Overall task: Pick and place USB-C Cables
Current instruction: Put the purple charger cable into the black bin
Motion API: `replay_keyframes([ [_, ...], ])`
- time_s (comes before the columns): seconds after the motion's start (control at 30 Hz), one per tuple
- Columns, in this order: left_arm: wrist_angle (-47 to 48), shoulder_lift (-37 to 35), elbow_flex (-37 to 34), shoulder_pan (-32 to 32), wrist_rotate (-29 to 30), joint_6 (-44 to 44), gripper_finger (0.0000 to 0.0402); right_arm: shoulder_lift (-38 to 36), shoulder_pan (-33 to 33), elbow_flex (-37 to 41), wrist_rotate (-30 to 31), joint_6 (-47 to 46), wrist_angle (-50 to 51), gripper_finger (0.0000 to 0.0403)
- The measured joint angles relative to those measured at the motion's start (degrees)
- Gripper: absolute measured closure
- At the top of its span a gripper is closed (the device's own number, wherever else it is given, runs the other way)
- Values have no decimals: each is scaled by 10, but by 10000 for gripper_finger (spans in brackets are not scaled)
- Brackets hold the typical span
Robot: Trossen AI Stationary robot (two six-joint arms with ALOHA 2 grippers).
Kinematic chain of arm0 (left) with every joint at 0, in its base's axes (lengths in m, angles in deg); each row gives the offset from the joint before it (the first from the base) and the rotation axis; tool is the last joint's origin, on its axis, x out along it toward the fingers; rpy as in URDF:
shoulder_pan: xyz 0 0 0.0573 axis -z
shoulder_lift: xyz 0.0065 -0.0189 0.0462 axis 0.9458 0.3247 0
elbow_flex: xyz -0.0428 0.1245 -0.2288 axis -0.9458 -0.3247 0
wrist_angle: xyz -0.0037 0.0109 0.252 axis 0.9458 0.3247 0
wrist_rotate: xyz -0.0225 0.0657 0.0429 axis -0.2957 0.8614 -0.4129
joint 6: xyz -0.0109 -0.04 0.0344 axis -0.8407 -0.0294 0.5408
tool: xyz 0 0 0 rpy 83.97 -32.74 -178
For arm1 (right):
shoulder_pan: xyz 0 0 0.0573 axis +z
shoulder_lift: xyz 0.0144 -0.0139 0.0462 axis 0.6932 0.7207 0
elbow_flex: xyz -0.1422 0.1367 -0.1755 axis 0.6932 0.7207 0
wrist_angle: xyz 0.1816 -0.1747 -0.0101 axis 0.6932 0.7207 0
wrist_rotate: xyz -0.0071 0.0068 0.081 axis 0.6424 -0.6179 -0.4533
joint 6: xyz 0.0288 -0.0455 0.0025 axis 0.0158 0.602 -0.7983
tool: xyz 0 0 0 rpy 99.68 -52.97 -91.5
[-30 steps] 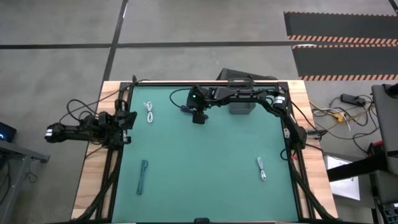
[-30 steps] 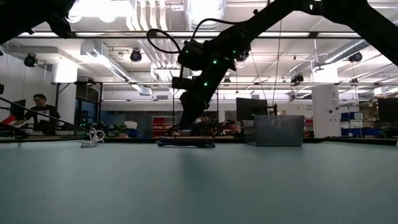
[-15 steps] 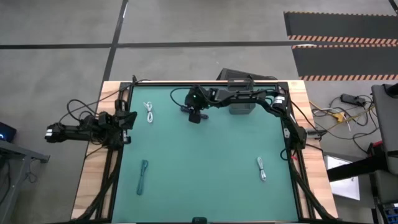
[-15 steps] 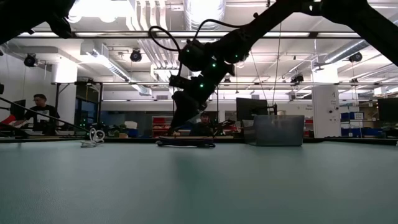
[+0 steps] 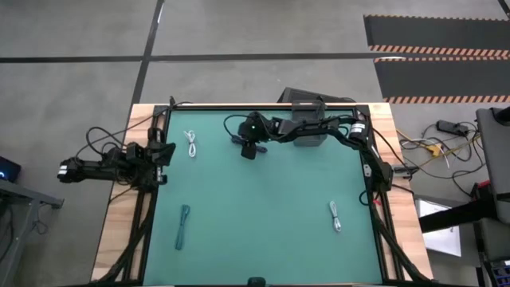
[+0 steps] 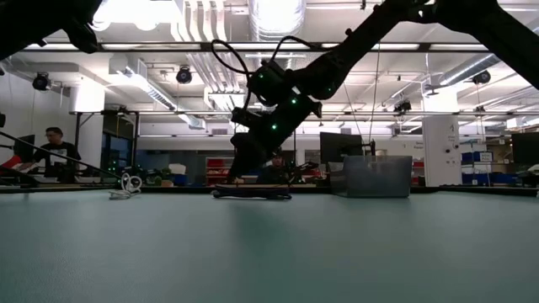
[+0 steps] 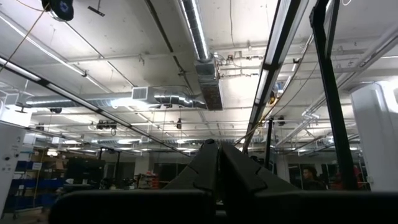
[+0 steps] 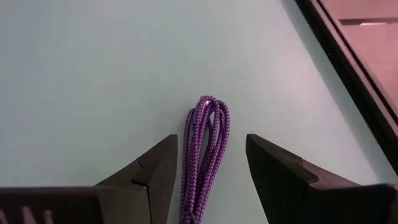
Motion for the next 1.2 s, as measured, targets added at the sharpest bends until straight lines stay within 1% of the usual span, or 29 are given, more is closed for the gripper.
replay_keyframes([
  [0.2,0,0,0,0,0,-6,402,0,0,39,4,-8,-62,220],
  [0.43,0,0,0,0,0,-6,402,0,0,69,19,-13,-83,220],
  [0.6,0,0,0,0,0,-5,402,0,0,72,19,-14,-103,220],
  [1.0,0,0,0,0,0,-5,402,0,0,71,17,-18,-95,220],
  [1.2,0,0,0,0,0,-5,402,0,0,34,15,-18,-6,227],
])
